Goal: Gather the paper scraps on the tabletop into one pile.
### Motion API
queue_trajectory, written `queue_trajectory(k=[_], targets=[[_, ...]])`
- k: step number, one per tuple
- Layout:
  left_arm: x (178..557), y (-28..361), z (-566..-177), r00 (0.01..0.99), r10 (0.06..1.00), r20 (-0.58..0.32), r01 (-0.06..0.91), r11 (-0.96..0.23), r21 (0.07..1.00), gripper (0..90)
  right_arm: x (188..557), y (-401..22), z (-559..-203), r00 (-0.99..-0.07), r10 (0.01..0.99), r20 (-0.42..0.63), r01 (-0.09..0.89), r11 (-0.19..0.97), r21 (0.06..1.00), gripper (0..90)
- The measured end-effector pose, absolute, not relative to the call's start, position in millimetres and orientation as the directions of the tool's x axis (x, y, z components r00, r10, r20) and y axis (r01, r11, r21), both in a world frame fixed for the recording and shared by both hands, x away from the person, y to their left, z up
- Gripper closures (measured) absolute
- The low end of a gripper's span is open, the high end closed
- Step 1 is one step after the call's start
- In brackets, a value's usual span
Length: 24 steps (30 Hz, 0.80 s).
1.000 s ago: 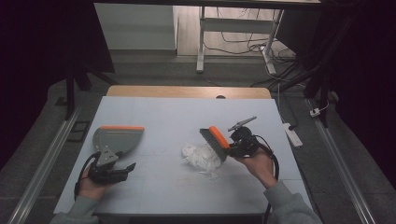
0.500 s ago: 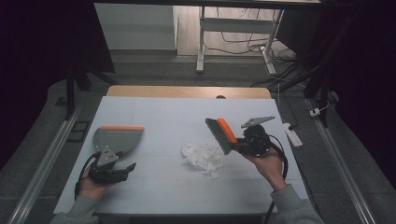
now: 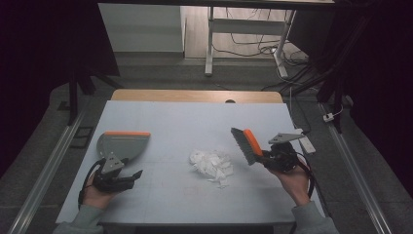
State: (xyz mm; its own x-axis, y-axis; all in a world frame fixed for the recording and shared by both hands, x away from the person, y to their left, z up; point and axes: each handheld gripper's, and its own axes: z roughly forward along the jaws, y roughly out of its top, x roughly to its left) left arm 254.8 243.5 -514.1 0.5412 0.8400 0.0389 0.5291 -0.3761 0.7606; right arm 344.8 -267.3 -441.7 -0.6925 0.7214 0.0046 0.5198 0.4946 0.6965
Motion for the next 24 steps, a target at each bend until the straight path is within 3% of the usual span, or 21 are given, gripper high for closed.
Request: queue_trajectory(k=[11,24], targets=[[255,241,-514,0.546,0.837,0.043,0.526,-0.382,0.760,31.8,328,-302,-462,-0.673,0.739,-0.012,0.502,0.468,0.727,70.1],[254,241,-513,0.550,0.834,0.041,0.523,-0.383,0.761,31.7,325,-303,-466,-0.683,0.730,-0.034,0.474,0.478,0.740,70.0]])
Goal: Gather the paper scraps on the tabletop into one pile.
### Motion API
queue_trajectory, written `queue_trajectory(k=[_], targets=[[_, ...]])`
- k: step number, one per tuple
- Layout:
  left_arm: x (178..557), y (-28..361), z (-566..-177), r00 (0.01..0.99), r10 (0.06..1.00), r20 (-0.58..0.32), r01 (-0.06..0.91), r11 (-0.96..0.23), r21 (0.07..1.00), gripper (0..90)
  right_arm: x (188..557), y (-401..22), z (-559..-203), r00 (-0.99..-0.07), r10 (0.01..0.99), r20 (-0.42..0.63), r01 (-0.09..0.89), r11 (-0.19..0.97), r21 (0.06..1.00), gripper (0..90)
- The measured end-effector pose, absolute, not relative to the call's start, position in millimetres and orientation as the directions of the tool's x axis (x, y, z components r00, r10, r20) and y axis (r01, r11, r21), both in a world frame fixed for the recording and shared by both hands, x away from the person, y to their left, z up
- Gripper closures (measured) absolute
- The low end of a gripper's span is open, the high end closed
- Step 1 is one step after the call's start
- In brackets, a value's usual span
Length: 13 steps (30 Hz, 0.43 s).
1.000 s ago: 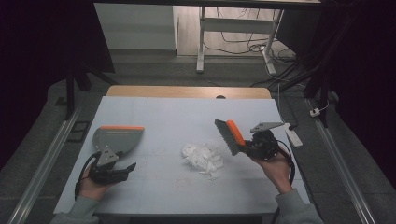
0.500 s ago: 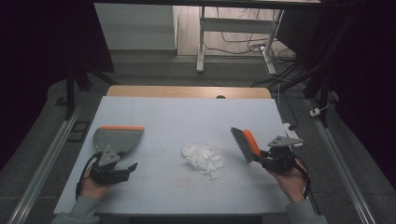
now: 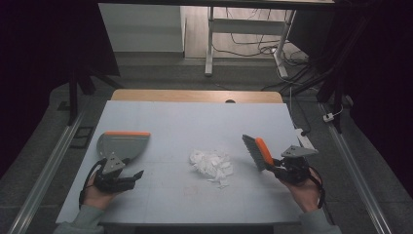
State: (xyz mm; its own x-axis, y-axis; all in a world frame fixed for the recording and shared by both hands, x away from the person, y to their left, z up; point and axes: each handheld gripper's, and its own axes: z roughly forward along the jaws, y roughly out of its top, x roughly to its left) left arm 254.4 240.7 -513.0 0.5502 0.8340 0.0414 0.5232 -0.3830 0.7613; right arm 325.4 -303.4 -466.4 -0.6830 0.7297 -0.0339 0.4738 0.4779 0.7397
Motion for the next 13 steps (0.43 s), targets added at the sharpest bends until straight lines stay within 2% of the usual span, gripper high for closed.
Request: queue_trajectory(k=[13], targets=[[254.2,240.9,-512.7,0.550,0.834,0.042,0.523,-0.383,0.762,31.7,324.3,-302.1,-466.1,-0.687,0.725,-0.041,0.466,0.483,0.741,70.0]])
